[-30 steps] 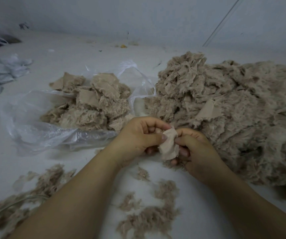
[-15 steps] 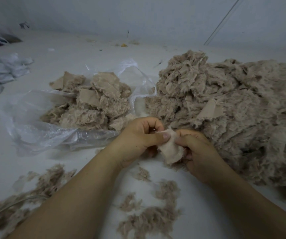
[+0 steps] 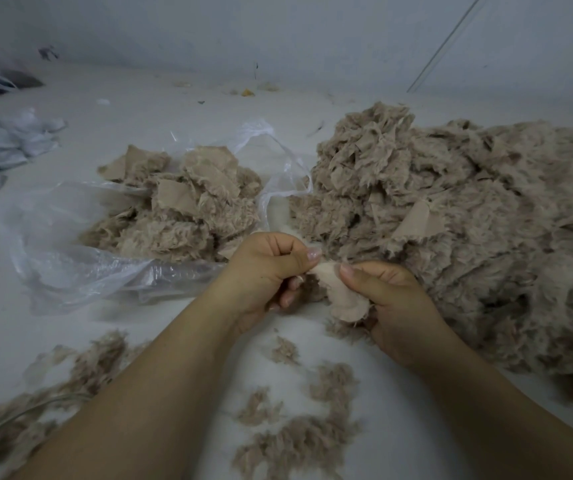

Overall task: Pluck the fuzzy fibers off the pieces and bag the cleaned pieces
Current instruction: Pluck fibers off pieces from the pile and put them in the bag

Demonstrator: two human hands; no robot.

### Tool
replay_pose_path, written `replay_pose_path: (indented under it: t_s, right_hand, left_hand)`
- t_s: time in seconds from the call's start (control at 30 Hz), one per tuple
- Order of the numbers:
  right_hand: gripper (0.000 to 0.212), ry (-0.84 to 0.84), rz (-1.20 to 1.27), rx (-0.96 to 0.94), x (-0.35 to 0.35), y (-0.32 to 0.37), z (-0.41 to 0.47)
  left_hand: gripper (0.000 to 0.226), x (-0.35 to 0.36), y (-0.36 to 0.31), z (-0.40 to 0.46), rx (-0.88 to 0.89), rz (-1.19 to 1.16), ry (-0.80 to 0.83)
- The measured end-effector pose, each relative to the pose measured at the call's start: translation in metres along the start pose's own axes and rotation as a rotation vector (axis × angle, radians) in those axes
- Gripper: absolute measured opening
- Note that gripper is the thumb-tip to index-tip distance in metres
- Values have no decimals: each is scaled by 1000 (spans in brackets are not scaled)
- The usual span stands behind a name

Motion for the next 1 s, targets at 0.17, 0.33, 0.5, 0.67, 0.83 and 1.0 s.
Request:
replay_pose_path:
  t_s: [0.17,0.33,0.5,0.67,0.83,1.0]
  right_hand:
    - [21,-22,1,31,-3,-4,-1]
    - [22,-85,18,34,-7,-3,-1]
    - [26,-45,-50,3,-4,-1,-1]
    - [25,-22,-56,-16,-3,0,0]
    - [35,-3,-65,-12,-2,-2,1]
    - [30,-84,-172,15,-12,-10,2]
  left_hand:
    - [25,-2,3,1,-33,-23,-10]
    - [20,-12,-6,-4,16,101,24]
    - [14,20,10,-31,-76,724,595]
    - [36,2,-1,-14,-65,595,131]
    - [35,16,3,-10,-4,416,-7]
    - [39,-18,-18,-13,209,22,-355]
Point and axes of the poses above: each hand's wrist, its own z-axis towards the middle knuckle, its own x-axis out of the palm, y = z × x, the point moved 7 cm from there along z, towards the middle knuckle, and after that the axes turned 15 degrees about -x, right-handed, at the moved point
